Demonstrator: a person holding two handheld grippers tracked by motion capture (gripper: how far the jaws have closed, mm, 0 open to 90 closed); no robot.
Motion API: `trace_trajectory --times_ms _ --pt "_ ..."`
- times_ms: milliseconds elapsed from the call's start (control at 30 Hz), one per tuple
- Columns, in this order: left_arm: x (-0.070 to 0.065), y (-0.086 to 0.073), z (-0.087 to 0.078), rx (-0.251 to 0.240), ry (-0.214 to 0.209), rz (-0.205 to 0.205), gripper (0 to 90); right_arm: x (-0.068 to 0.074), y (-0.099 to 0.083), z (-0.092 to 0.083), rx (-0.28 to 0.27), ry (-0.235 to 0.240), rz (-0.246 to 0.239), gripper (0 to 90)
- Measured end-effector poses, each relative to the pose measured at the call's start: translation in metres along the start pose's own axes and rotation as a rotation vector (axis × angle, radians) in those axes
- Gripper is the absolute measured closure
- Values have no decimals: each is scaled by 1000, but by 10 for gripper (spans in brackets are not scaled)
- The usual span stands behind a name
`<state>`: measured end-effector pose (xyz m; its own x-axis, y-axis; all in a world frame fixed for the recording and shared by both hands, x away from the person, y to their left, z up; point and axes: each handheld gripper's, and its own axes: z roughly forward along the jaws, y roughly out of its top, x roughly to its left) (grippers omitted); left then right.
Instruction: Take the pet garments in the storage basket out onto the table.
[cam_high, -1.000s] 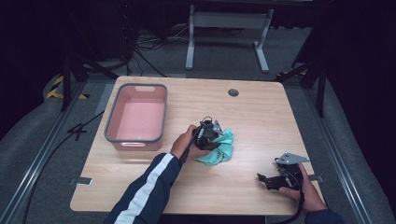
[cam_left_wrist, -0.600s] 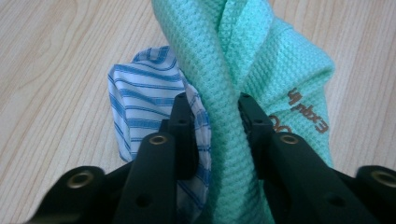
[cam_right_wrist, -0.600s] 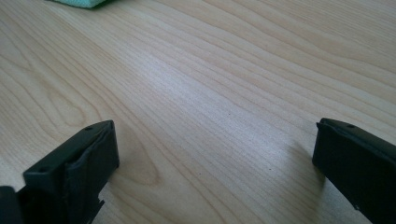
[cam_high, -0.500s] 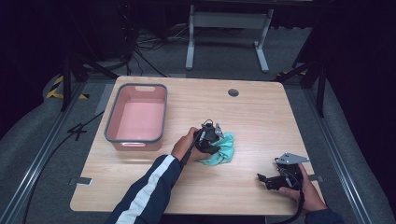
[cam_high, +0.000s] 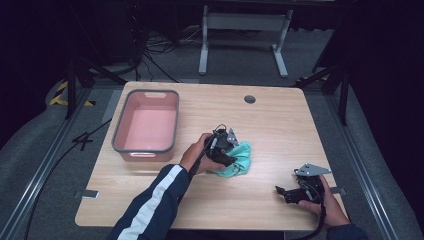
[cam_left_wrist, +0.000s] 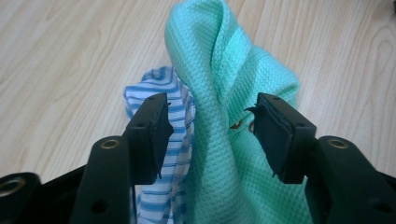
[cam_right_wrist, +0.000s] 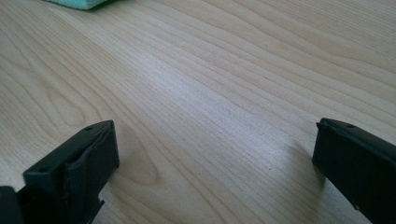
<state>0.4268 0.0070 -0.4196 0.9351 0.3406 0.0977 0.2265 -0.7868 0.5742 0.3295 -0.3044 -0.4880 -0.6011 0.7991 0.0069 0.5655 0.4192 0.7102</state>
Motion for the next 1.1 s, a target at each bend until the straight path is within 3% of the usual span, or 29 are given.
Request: trace_trajectory --times_ms 567,800,900,1100 --pt "-8 -7 -38 -17 43 25 277 0 0 0 2 -1 -6 5" --pt "-17 -18 -54 -12 82 66 239 0 0 0 1 -1 -4 6" --pt "-18 -24 -60 2 78 86 227 0 0 0 1 -1 -4 6" --pt "-21 -38 -66 15 105 88 200 0 -1 -1 2 -2 -5 6"
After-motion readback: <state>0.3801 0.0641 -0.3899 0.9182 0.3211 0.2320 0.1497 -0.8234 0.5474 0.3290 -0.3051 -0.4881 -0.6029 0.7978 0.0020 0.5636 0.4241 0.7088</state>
